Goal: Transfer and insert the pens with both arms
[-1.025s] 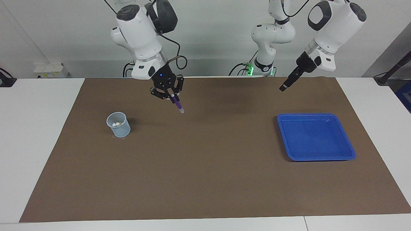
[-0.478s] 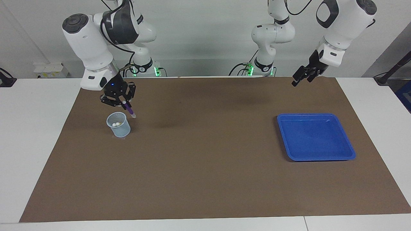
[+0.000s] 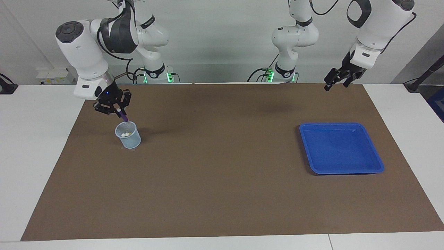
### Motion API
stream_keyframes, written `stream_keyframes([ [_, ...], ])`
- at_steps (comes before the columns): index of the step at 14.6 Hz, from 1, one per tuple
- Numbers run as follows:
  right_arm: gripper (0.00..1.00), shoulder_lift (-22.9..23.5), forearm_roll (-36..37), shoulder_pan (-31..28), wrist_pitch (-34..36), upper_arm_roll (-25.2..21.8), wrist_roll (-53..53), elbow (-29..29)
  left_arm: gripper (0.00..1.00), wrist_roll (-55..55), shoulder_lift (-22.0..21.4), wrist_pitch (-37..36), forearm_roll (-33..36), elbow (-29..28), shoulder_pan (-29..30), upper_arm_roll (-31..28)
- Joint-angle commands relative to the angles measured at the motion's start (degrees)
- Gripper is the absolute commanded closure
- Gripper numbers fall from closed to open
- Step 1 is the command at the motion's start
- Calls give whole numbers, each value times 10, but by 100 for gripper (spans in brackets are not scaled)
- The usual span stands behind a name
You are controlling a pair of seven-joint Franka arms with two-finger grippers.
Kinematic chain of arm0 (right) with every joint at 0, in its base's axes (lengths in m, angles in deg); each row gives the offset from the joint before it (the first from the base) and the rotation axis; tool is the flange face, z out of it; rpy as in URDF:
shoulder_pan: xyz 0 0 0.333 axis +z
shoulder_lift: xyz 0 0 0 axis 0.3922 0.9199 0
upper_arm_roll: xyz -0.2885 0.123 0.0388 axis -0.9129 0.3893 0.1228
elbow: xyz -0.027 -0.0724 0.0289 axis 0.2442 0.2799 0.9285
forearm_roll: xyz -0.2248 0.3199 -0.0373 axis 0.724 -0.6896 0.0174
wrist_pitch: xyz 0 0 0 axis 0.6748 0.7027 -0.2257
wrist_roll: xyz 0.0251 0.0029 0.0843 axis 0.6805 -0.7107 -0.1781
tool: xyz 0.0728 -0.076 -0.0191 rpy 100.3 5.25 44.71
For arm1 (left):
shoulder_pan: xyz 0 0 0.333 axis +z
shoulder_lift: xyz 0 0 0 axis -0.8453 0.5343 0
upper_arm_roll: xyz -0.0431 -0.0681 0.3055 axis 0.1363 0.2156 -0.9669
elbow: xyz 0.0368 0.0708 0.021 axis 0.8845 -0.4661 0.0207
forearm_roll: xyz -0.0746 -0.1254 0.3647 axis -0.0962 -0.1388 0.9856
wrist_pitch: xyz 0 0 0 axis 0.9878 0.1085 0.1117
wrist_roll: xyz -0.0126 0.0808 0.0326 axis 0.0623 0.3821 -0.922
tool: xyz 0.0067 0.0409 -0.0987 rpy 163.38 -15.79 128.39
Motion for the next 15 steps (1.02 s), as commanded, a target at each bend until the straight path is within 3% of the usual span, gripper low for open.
stream_keyframes([
  [1,100,-29,11,-11,-45,9,-7,59,0,9,10,-16,13,23,20,1],
  [15,100,-13,11,-16,-137,10,-1,113,0,-3,13,-5,15,26,17,1],
])
